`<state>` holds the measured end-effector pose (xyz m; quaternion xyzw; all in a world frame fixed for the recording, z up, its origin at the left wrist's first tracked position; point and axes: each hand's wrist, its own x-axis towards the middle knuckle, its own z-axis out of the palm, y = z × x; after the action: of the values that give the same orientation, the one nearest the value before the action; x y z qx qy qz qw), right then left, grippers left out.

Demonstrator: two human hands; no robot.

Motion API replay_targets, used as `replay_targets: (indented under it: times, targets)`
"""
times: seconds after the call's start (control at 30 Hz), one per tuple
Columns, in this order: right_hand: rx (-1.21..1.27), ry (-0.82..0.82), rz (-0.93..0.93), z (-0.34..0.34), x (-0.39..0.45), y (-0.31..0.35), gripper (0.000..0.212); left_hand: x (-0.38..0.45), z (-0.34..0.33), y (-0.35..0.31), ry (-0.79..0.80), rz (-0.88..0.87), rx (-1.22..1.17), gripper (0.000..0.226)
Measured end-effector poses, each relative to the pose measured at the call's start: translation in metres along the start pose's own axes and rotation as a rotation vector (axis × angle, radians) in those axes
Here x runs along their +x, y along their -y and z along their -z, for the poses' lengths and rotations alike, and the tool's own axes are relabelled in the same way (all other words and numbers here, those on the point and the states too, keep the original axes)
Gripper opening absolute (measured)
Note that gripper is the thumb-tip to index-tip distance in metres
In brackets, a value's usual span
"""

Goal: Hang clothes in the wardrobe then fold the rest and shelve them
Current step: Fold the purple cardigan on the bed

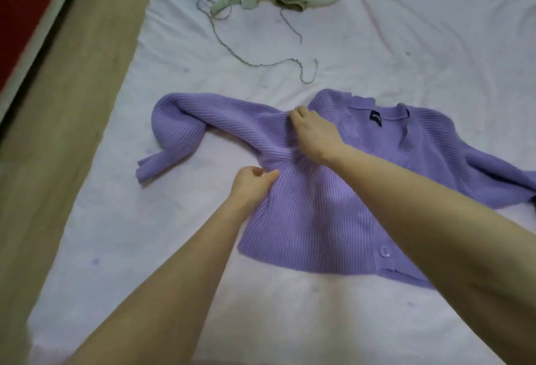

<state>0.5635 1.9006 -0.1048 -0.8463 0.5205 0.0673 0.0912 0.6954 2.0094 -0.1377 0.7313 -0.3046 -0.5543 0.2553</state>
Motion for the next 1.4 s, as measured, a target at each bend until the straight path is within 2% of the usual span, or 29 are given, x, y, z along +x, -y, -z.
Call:
replay_targets:
  times: [0.07, 0.2, 0.27, 0.33, 0.4, 0.47, 0.5, 0.6, 0.67, 0.73, 0.83, 0.93, 1.03, 1.1, 1.27, 1.33, 1.4]
  targets:
    - [-0.044, 0.035, -0.017, -0.002, 0.021, -0.001, 0.031, 0.007, -0.007, -0.008, 0.069, -0.031, -0.097, 0.024]
    - [-0.169, 0.183, -0.101, -0.007, 0.049, -0.007, 0.037, 0.017, -0.014, -0.018, 0.165, -0.019, -0.184, 0.054]
    - [-0.169, 0.190, -0.127, -0.007, 0.058, -0.010, 0.034, 0.022, -0.010, -0.020, 0.160, -0.055, -0.191, 0.047]
    - [-0.034, 0.073, -0.140, -0.005, 0.065, -0.009, 0.030, 0.023, -0.005, -0.023, 0.085, -0.138, -0.227, 0.028]
    - [0.116, -0.128, -0.186, -0.003, 0.076, -0.007, 0.028, 0.029, 0.004, -0.026, -0.071, -0.203, -0.252, 0.012]
    - [0.247, -0.284, -0.232, -0.003, 0.084, -0.007, 0.029, 0.037, 0.010, -0.026, -0.169, -0.192, -0.225, 0.017]
    - [0.325, -0.295, -0.238, -0.006, 0.088, -0.007, 0.032, 0.041, 0.012, -0.026, -0.150, -0.162, -0.196, 0.018]
    - [0.409, -0.112, -0.199, -0.024, 0.089, -0.010, 0.046, 0.045, 0.014, -0.020, -0.003, -0.068, -0.065, 0.025]
    - [0.380, -0.066, -0.198, -0.033, 0.082, -0.011, 0.053, 0.043, 0.018, -0.011, 0.042, -0.103, 0.103, 0.024]
    - [0.388, -0.046, -0.208, -0.038, 0.072, -0.008, 0.062, 0.038, 0.023, -0.003, 0.018, -0.110, 0.260, 0.025]
    - [0.403, -0.027, -0.170, -0.044, 0.051, -0.004, 0.071, 0.028, 0.033, 0.002, -0.036, -0.044, 0.376, 0.040]
    - [0.404, -0.078, -0.189, -0.049, 0.019, 0.002, 0.065, 0.015, 0.039, 0.002, -0.040, -0.010, 0.468, 0.044]
    - [0.325, -0.155, -0.290, -0.052, -0.031, 0.005, 0.044, 0.001, 0.043, 0.000, 0.050, -0.006, 0.584, 0.048]
    - [0.259, -0.201, -0.265, -0.053, -0.067, 0.009, 0.037, -0.005, 0.045, -0.003, 0.094, 0.032, 0.667, 0.046]
    - [0.121, 0.042, 0.047, -0.067, -0.147, 0.030, 0.051, -0.018, 0.050, -0.016, 0.040, 0.067, 0.786, 0.031]
    - [0.072, 0.154, 0.089, -0.073, -0.160, 0.032, 0.057, -0.024, 0.048, -0.019, 0.019, 0.058, 0.864, 0.030]
    - [0.086, 0.202, 0.097, -0.076, -0.166, 0.033, 0.047, -0.030, 0.042, -0.022, 0.026, 0.036, 0.906, 0.034]
